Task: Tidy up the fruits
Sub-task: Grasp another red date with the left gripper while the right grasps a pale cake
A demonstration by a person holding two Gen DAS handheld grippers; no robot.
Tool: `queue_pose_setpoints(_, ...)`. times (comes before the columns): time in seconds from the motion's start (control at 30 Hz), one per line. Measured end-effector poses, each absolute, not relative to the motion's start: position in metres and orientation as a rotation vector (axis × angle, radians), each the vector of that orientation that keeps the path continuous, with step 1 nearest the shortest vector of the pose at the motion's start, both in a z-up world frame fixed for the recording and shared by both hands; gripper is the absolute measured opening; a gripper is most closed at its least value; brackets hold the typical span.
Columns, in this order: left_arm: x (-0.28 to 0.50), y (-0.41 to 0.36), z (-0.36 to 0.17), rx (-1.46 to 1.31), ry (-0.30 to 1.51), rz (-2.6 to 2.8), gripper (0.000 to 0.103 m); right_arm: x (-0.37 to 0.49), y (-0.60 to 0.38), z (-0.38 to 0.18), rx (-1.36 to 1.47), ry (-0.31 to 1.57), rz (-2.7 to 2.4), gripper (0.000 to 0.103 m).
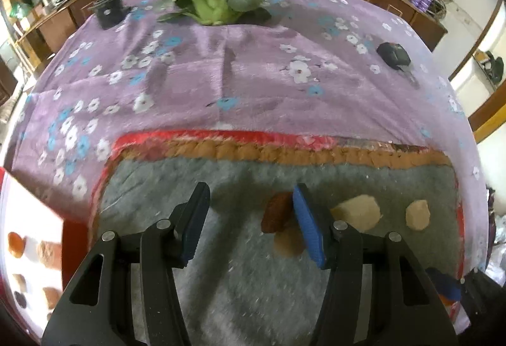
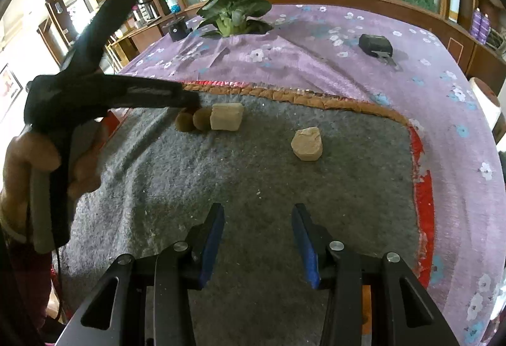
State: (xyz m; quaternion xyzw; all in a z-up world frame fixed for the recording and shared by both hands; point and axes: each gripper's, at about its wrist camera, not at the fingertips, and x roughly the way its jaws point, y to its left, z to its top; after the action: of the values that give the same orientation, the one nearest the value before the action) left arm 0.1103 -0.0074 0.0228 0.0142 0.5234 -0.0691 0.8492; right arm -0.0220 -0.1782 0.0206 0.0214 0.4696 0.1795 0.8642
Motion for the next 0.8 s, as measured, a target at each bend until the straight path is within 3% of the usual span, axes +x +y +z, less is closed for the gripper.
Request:
queue_pose_setpoints(0.13,0.099,-0.014,0.019,0.145,1.098,-0.172,0.056,-0.021,-0.176,0.020,0.033,0.991,0.386,0.043)
queue_pose_setpoints(0.6,0.097,-0.012,0.017,0.161,1.080,-0.225,0.057,-0.016,-0.183,0.018,0.062,0.996,0.375,0.045)
queue_pose_setpoints(0.7,0.093,-0.013,0.017,0.212,1.066,-0.265,0.050,-0.016,-0.183,0.018,0.058,0.996,0.376,0.045)
queue_pose_setpoints(0.77,0.092,-0.009,0.019,0.205,1.060,-0.282,0.042,-0.015,-0.184,0.019,0.060,0.989,0.372,0.045)
queue_pose_setpoints(0.8,0.093,-0.006,0.021,0.188,1.056,-0.281,0.031,-0.015,-0.185,0.019,0.063,0.986,0.368,0.045)
